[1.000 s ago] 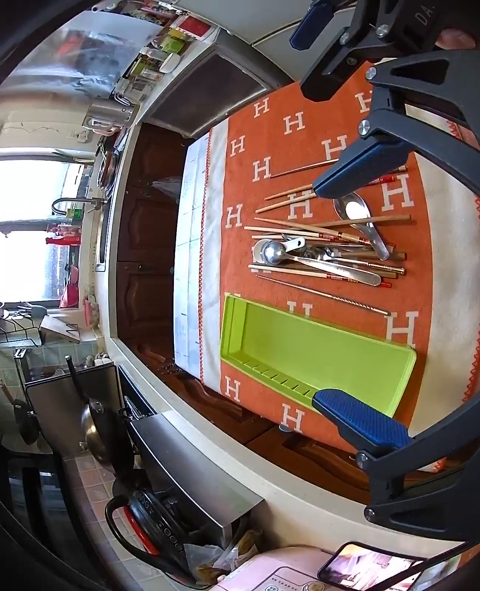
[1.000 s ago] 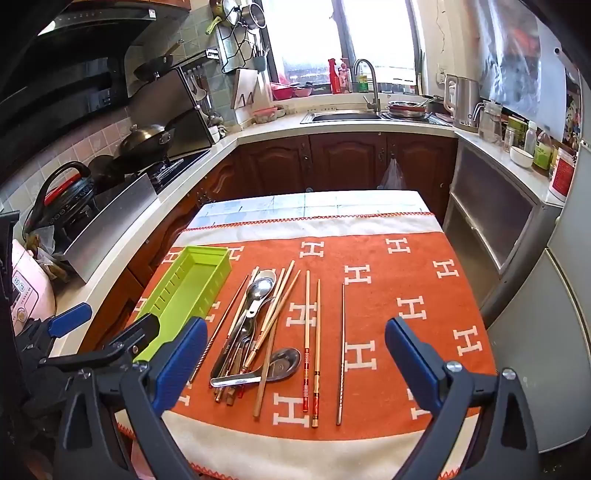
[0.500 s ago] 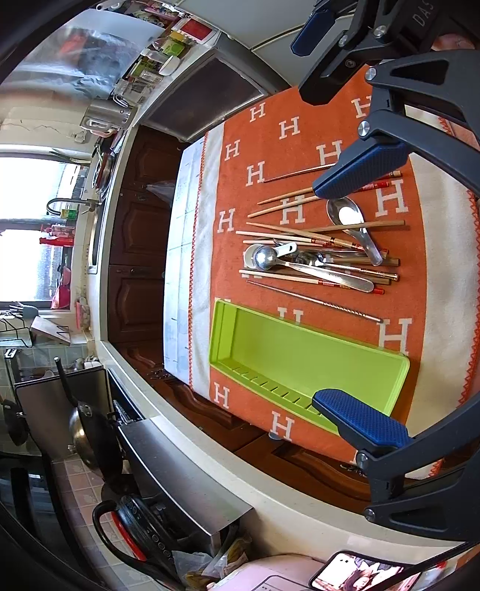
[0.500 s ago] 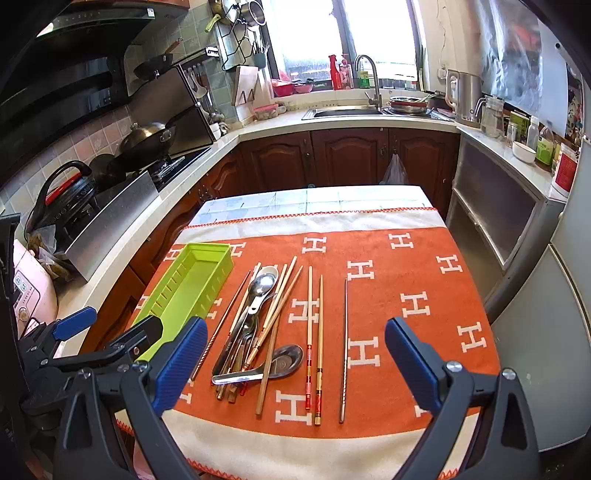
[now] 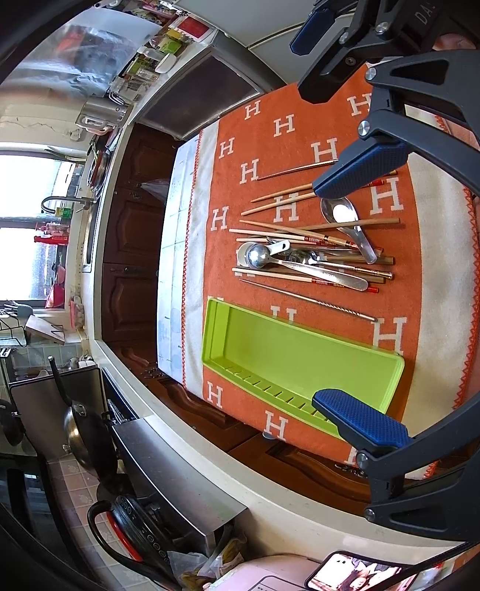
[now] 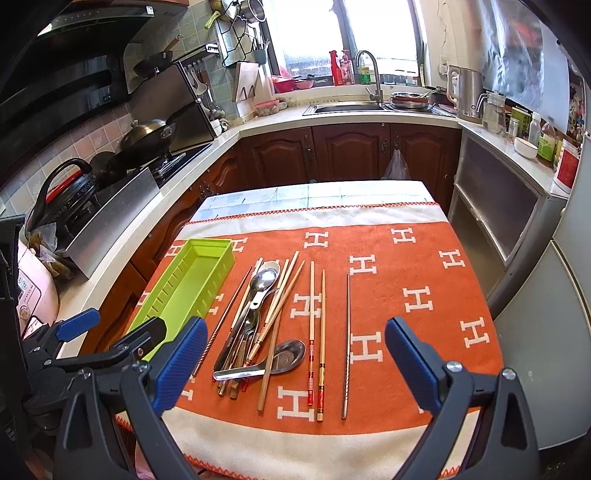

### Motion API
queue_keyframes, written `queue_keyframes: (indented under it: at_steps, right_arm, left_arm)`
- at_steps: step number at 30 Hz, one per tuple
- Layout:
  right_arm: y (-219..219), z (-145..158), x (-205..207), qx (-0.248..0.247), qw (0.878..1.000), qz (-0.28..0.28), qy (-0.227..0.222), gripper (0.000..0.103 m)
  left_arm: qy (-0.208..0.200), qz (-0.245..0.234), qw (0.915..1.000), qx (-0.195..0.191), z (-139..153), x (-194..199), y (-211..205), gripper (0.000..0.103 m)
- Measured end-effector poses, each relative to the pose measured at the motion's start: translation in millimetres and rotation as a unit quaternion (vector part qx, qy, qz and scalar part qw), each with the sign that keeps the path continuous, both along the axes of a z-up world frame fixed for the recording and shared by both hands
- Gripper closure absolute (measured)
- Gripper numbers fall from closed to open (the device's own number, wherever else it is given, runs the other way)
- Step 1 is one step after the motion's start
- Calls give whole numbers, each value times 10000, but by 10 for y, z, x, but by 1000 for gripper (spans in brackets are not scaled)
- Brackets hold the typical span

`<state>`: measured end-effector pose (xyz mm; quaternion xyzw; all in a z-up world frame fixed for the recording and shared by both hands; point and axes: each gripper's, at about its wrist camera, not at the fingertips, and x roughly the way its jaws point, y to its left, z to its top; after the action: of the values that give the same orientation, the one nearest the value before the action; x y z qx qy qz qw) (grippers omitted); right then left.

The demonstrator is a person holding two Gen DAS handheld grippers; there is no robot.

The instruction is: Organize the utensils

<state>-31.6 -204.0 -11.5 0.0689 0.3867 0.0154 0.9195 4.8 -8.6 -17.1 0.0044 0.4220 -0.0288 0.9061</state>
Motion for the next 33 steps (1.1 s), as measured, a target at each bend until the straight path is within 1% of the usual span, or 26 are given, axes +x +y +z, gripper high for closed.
queue_keyframes:
  at_steps: [16,33]
  right_arm:
    - [38,-52,-22,18,10000,5,20,6]
    - [26,-40,-13,31,10000,4,26,5]
  left_arm:
    - [82,27,10000,38,-33,-10,16,1]
    - [104,23,9999,43,-45,-14,37,1]
